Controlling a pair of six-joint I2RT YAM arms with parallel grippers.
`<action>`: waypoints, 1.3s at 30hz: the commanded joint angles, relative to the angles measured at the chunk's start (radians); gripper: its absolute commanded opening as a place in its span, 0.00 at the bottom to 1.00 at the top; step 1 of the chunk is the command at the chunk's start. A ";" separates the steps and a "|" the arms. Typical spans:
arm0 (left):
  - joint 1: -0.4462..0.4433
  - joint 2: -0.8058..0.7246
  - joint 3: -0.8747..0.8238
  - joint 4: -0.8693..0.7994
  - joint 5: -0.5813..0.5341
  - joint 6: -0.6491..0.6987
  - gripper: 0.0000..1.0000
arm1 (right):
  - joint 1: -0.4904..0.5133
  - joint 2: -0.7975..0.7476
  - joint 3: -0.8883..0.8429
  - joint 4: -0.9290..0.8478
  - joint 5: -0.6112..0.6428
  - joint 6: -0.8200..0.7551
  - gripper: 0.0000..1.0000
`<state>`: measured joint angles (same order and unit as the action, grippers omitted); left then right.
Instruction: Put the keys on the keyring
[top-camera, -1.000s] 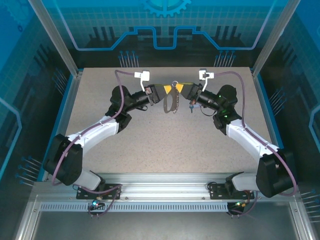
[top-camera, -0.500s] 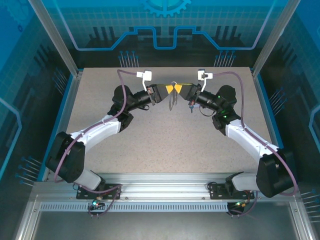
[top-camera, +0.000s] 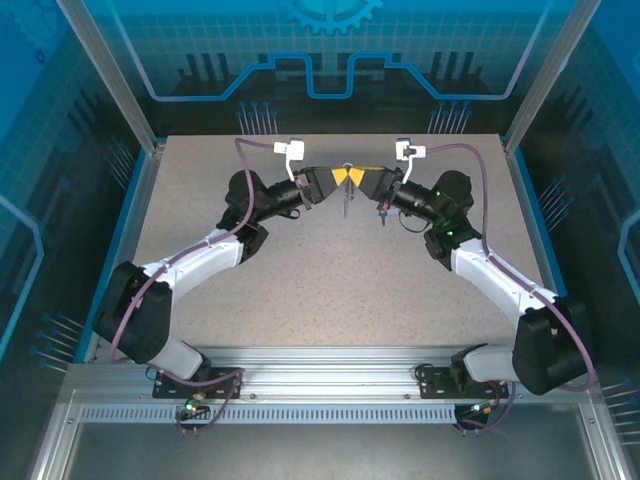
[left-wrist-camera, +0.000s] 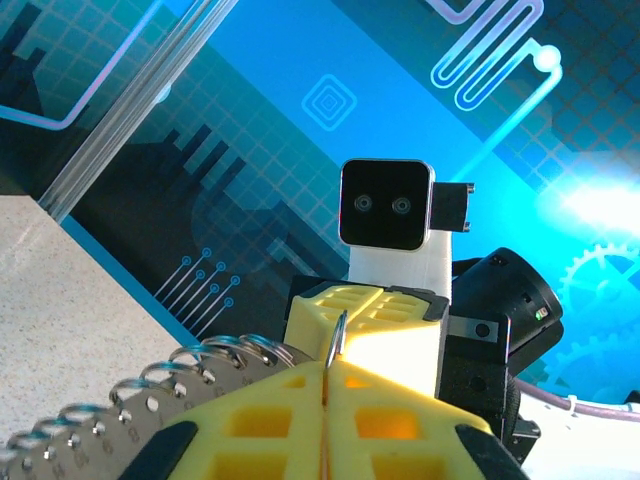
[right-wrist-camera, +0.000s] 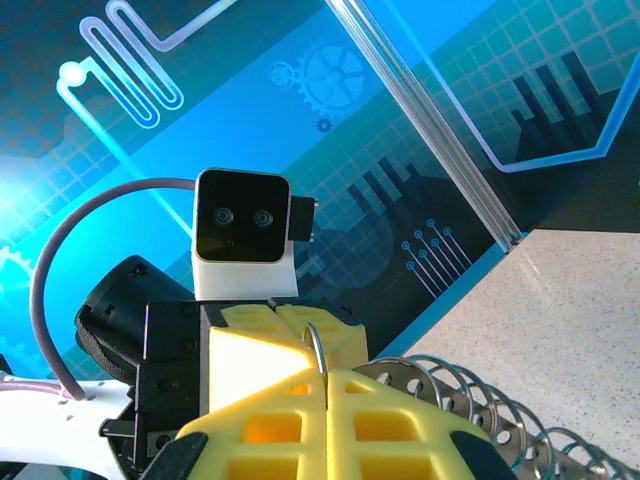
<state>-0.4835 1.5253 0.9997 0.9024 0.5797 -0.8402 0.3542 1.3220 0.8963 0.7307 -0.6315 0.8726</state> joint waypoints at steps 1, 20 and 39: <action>-0.012 0.015 0.039 0.053 0.013 -0.005 0.03 | 0.013 -0.001 0.001 0.038 0.000 -0.003 0.00; -0.003 -0.028 0.208 -0.369 0.222 0.280 0.00 | -0.122 -0.125 0.015 -0.112 -0.141 -0.100 0.41; -0.003 -0.024 0.273 -0.482 0.276 0.327 0.00 | -0.081 -0.100 0.033 -0.126 -0.173 -0.130 0.30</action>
<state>-0.4873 1.5288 1.2339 0.4202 0.8284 -0.5392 0.2592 1.2121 0.8921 0.5983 -0.7937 0.7536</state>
